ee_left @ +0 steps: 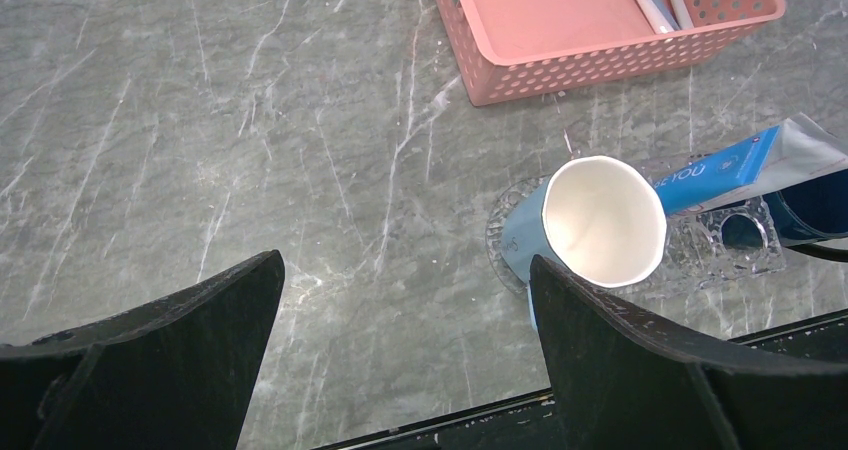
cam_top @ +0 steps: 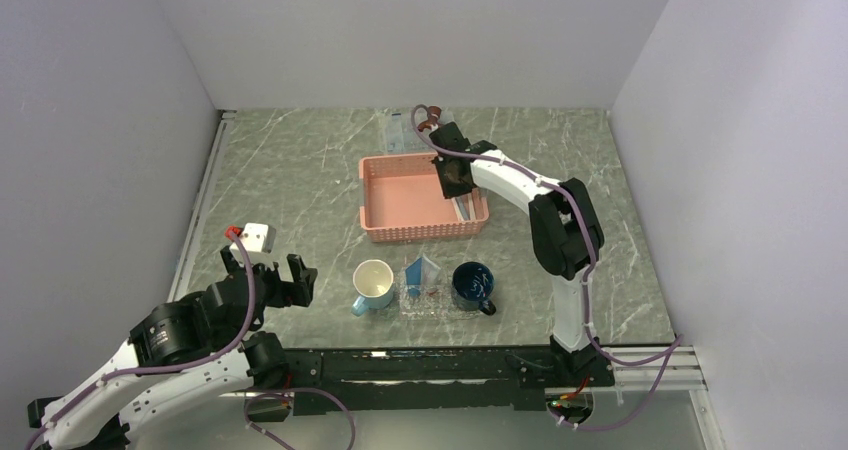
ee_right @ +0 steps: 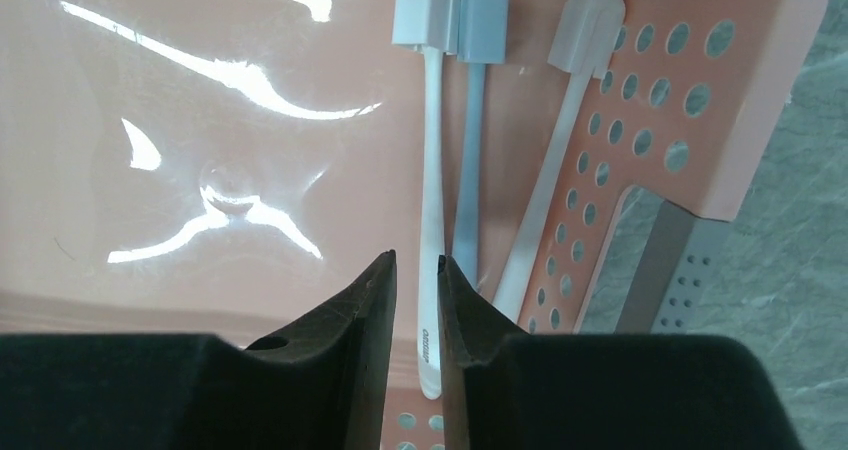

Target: Prepare toiletry sets of a toothbrush and toothpaste on the tray

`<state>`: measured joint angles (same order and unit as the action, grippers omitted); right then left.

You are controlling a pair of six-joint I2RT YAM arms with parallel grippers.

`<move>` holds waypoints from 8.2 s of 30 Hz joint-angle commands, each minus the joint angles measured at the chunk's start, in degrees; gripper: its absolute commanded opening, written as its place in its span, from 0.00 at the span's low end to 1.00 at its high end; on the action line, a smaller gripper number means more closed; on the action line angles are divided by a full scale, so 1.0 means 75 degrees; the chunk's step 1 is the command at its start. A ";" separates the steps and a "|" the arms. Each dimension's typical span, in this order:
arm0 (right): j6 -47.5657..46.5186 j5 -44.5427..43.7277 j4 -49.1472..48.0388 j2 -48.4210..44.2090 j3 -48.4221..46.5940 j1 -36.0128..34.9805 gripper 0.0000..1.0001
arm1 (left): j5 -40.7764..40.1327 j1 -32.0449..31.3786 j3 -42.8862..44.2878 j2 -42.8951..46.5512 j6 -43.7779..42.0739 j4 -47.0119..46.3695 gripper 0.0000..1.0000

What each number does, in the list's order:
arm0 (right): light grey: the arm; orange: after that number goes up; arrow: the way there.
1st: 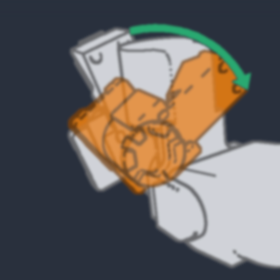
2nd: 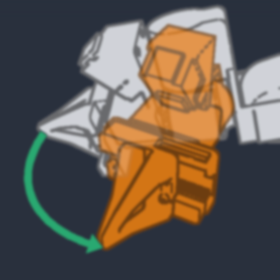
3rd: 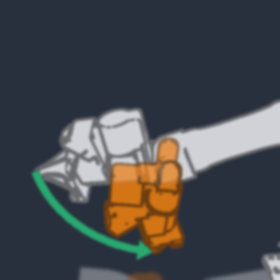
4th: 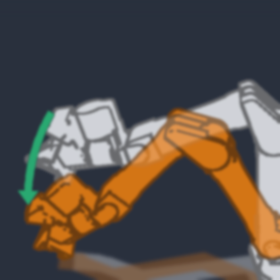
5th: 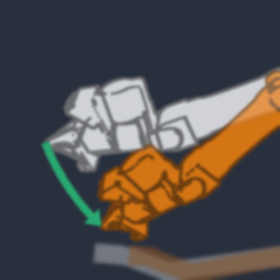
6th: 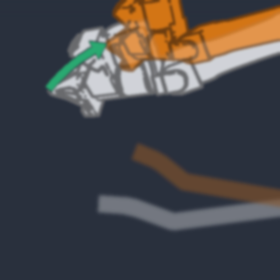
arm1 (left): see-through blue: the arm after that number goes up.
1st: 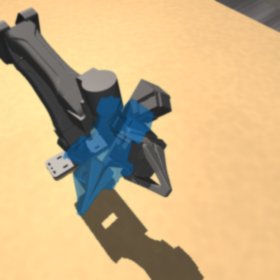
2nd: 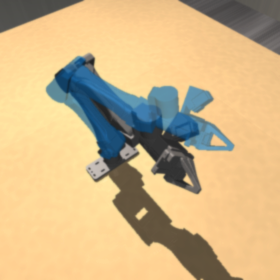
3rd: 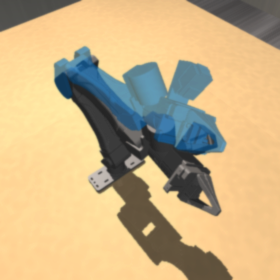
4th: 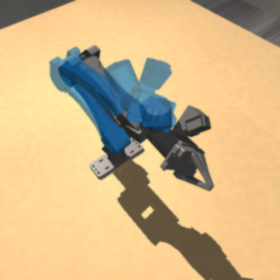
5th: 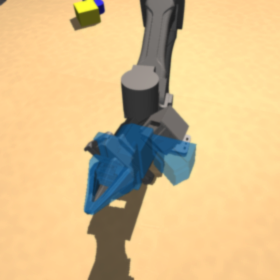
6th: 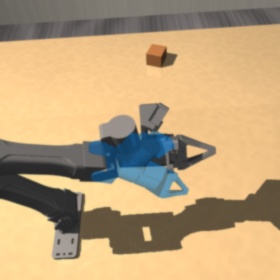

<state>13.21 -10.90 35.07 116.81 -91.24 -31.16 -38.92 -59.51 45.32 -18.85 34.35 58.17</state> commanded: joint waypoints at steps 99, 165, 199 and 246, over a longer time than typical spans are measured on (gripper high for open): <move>0.0694 0.1865 -0.3580 -0.5464 0.2055 -0.0886 0.00 | 0.1594 -0.0034 0.1248 -0.1009 -0.0392 -0.1967 0.99; 0.5192 0.4840 -0.9999 -0.6879 0.4408 -0.3803 0.09 | 0.7315 -0.0034 0.1530 -0.1986 0.0738 -0.6601 0.00; -0.0274 0.7271 -0.0923 -0.7366 0.0729 -0.2762 0.58 | 0.9826 -0.0029 0.1531 -0.1499 -0.0470 -0.2619 0.00; -0.0558 0.8315 0.0736 -0.6328 0.1009 -0.3369 0.12 | 1.0428 -0.0034 0.1577 -0.2039 -0.1148 -0.1255 0.00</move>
<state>9.47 52.77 40.73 69.45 -83.15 -55.88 39.35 -59.61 55.53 -33.65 26.39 49.30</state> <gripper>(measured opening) 0.211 0.231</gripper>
